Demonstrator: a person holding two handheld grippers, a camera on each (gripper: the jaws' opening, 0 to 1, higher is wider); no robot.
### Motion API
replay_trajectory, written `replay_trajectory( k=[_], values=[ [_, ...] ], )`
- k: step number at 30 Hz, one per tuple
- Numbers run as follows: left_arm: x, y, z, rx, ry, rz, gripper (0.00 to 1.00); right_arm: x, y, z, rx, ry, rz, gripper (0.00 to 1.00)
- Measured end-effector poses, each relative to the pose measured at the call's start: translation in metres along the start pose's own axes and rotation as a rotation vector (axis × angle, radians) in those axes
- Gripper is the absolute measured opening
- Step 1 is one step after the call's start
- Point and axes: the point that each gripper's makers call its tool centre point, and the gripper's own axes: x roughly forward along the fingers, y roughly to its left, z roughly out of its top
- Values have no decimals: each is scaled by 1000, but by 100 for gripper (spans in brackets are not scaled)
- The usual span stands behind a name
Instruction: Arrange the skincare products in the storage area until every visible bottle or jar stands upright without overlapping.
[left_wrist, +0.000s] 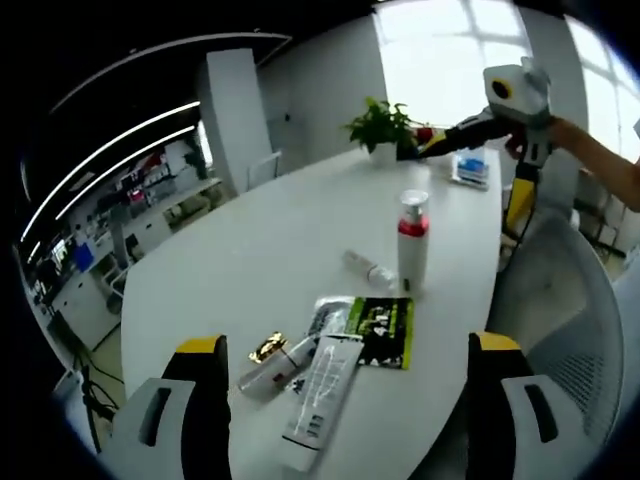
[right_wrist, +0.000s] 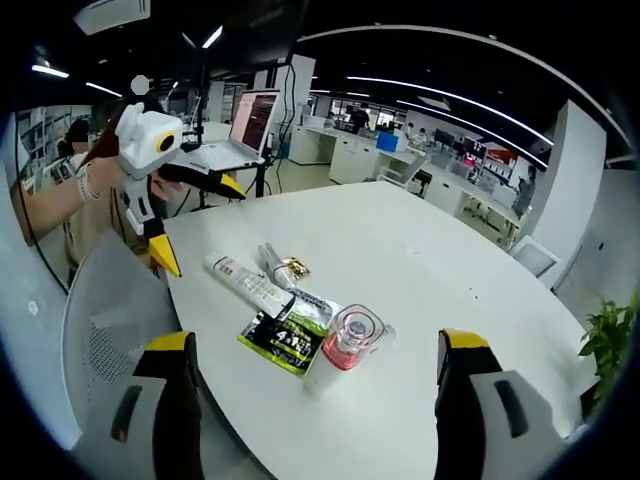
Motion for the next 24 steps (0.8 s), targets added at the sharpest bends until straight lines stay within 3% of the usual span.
replay_trajectory(
  k=[10, 22, 24],
  values=[
    [9, 14, -11, 13, 25, 22, 97, 6, -8, 0, 11, -1, -13, 98],
    [29, 21, -22, 16, 58, -13, 97, 11, -6, -17, 47, 43, 16, 78],
    [33, 20, -25, 19, 62, -25, 97, 11, -5, -19, 44, 47, 26, 70]
  ],
)
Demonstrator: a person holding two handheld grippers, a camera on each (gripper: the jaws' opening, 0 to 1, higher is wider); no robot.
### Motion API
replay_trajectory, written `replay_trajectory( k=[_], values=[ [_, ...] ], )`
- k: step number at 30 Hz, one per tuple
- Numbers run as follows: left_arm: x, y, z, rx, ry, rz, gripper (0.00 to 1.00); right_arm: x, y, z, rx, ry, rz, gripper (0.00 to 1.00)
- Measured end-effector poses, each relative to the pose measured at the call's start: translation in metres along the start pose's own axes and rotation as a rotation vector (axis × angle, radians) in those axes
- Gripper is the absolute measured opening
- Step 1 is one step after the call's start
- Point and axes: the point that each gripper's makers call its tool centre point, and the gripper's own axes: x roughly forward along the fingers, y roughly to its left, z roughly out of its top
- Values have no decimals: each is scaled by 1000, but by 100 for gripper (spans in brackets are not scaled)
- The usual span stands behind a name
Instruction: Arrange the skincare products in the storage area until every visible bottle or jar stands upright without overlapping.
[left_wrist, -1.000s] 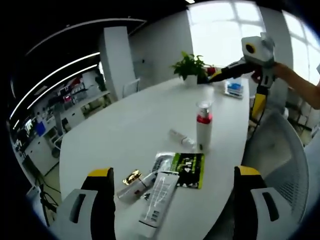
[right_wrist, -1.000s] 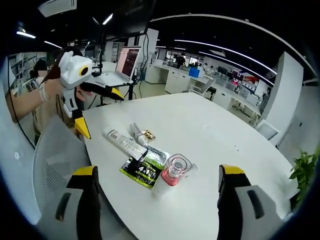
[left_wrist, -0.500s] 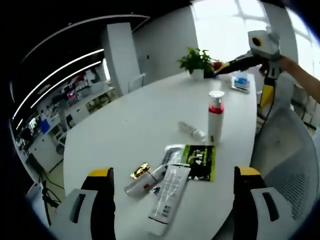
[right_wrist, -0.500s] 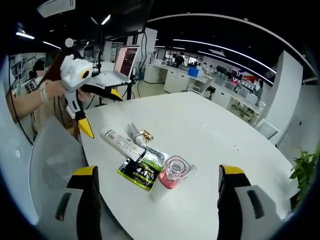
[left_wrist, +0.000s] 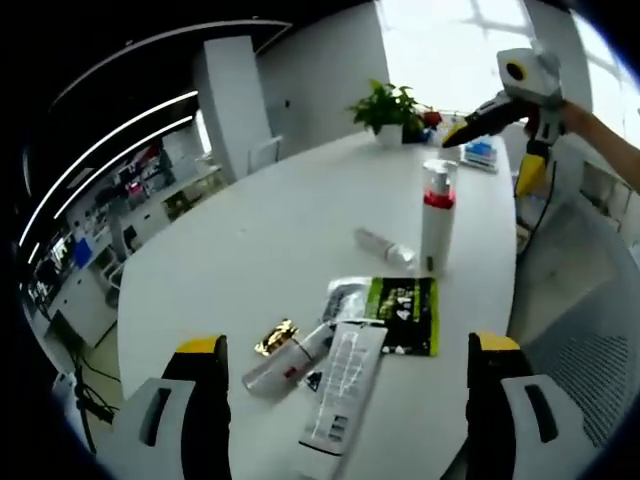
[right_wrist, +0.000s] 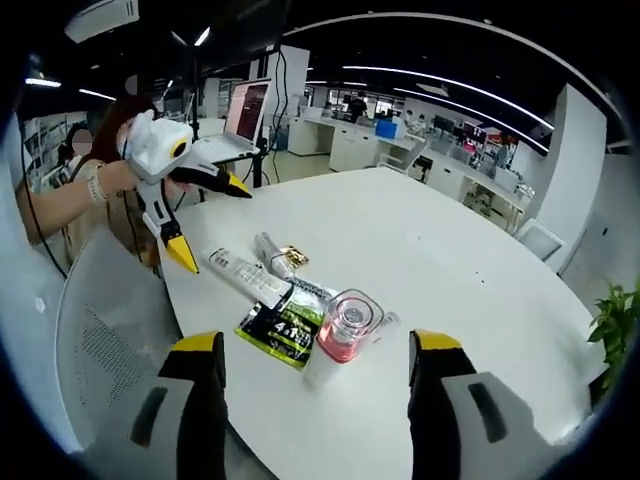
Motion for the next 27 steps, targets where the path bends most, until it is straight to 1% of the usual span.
replay_trajectory(
  k=[1, 2, 4, 5, 6, 8, 11, 12, 13, 15, 16, 17, 18, 20, 24, 27],
  values=[
    [2, -1, -1, -1, -3, -10, 97, 0, -2, 1, 5, -14, -13, 67],
    [6, -2, -3, -19, -1, -26, 94, 0, -2, 0, 6, -10, -8, 65],
    [10, -4, -10, -20, 28, -45, 89, 0, -2, -3, 17, -5, -1, 60],
    [12, -4, -12, -17, 34, -46, 88, 0, -2, -3, 16, -11, -9, 58],
    [15, -5, -17, -9, 55, -52, 88, 0, -2, -4, 16, -9, -9, 55],
    [19, -6, -21, -1, 73, -62, 87, -1, -5, -9, 27, -5, -14, 54],
    [25, -6, -28, 5, 102, -78, 80, -2, -8, -16, 38, 12, -26, 49],
    [27, -6, -32, 13, 122, -83, 79, -2, -9, -18, 42, 18, -34, 49],
    [29, -6, -35, 22, 135, -84, 78, -2, -8, -18, 44, 16, -33, 50],
    [33, -5, -40, 37, 159, -89, 76, -3, -7, -19, 52, 11, -30, 44],
    [36, -5, -41, 40, 164, -93, 75, -3, -8, -19, 58, 5, -35, 43],
    [37, -5, -42, 40, 168, -96, 72, -3, -8, -19, 57, 1, -39, 43],
    [39, -6, -43, 35, 173, -102, 70, -4, -10, -19, 57, -3, -47, 41],
    [43, -7, -48, 27, 201, -124, 62, -4, -11, -18, 61, -14, -50, 38],
    [51, -5, -55, 59, 241, -127, 57, -4, -12, -20, 75, -10, -46, 35],
    [58, -5, -60, 80, 268, -135, 51, -3, -11, -22, 83, -9, -39, 31]
  ],
)
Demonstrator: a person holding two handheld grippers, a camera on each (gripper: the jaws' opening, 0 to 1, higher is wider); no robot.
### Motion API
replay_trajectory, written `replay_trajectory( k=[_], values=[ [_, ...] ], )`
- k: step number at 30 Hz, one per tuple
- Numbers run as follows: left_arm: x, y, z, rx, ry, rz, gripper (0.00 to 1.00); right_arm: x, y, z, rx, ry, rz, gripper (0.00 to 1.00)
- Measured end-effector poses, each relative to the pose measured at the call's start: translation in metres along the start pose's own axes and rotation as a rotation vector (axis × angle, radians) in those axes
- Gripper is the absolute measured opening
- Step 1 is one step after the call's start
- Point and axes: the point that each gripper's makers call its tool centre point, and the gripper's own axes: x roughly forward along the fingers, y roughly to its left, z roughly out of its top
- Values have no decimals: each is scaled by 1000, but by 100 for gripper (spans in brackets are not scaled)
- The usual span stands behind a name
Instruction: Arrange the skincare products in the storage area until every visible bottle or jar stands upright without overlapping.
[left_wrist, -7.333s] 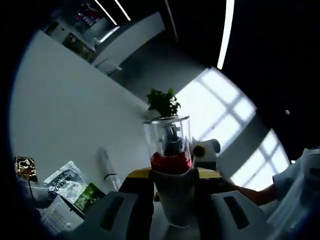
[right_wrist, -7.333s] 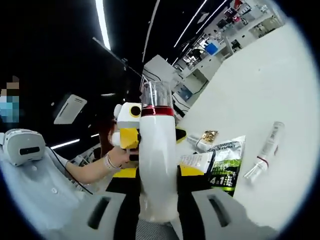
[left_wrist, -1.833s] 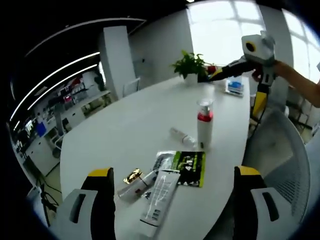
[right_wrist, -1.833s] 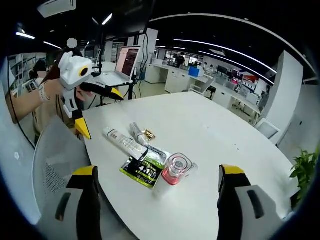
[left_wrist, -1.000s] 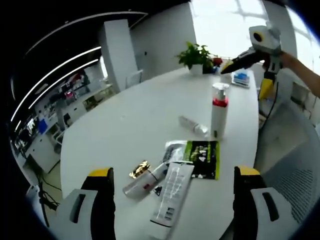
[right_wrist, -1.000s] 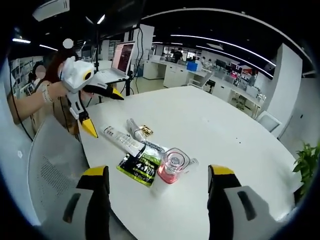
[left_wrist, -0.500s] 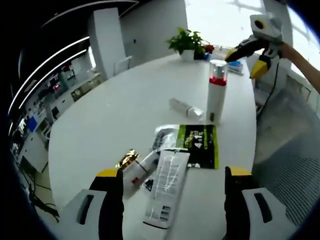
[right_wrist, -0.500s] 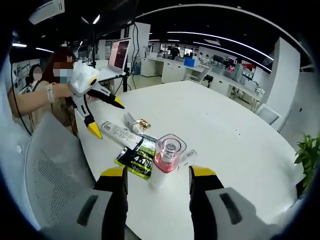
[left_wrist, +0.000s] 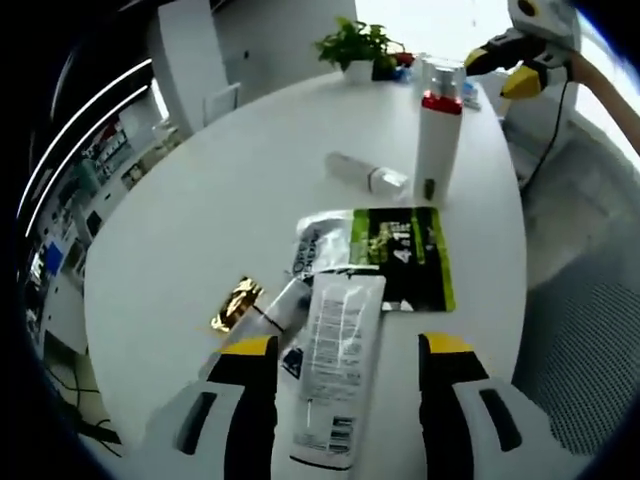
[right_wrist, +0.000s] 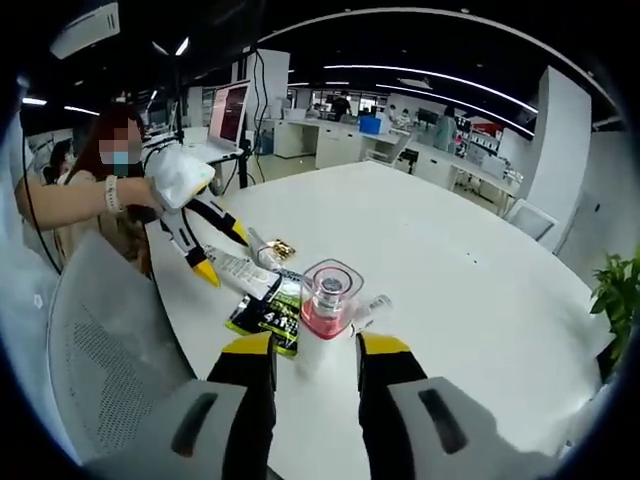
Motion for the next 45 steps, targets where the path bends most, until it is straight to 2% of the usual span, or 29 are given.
replay_trajectory(
  k=[6, 16, 22, 26, 34, 45],
  values=[
    [11, -1, 0, -22, 14, -29, 44, 0, 1, -4, 10, 8, 12, 24],
    [22, 3, -10, 41, 78, -3, 32, 2, 3, -9, 18, 15, 36, 22],
    [23, 3, -10, 39, 76, -17, 32, 2, 3, -7, 20, -2, 34, 17],
    [26, 5, -13, 83, 100, -9, 31, 3, 4, -8, 32, 3, 38, 17],
    [27, 5, -12, 93, 70, -11, 30, 2, 6, -8, 52, -1, 51, 16],
    [23, 4, -10, 81, 38, 27, 26, 0, 15, -3, 55, -13, 66, 17]
  ],
)
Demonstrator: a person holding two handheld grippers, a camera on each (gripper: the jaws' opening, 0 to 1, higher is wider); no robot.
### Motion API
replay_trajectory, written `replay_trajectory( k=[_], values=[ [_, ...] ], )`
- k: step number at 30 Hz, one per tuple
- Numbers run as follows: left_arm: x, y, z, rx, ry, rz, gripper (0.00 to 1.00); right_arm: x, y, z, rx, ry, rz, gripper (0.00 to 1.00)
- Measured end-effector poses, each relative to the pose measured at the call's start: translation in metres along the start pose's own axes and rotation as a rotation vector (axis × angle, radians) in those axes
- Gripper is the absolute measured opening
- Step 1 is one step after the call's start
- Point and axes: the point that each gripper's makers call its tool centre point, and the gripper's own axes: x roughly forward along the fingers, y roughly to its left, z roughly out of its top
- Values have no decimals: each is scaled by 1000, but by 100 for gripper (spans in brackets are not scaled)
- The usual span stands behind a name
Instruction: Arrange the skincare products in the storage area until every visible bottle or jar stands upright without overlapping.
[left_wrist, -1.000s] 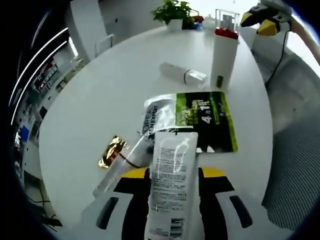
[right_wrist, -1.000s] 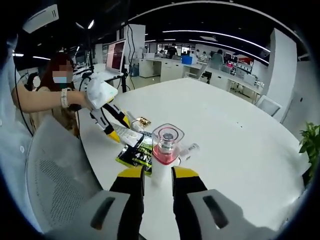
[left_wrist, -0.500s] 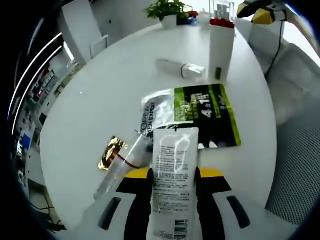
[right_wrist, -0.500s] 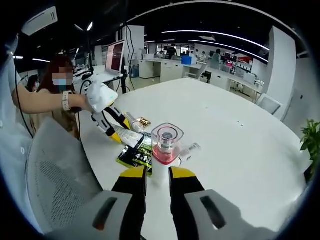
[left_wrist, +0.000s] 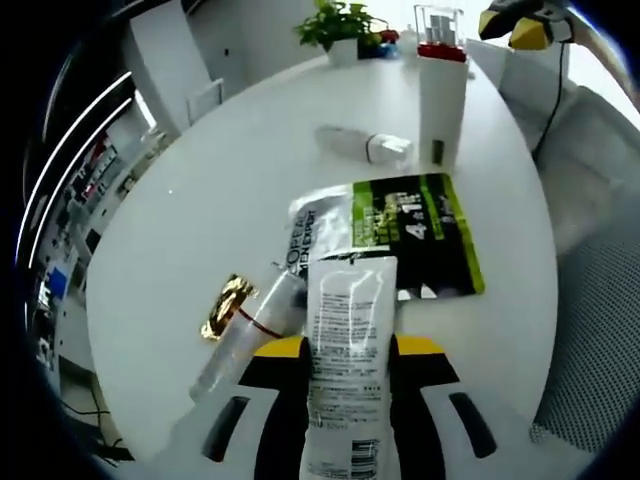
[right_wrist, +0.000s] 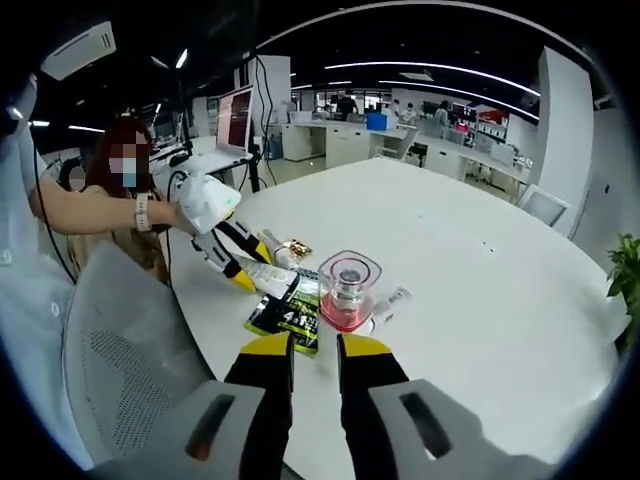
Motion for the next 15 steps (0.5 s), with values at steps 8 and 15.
replay_trajectory(
  k=[8, 15],
  values=[
    [-12, -11, 15, -71, -92, -30, 25, -2, 8, 9, -19, -25, 18, 17],
    [-23, -24, 33, -92, -177, -59, 25, 2, 11, 13, -44, -26, 32, 18]
  ],
)
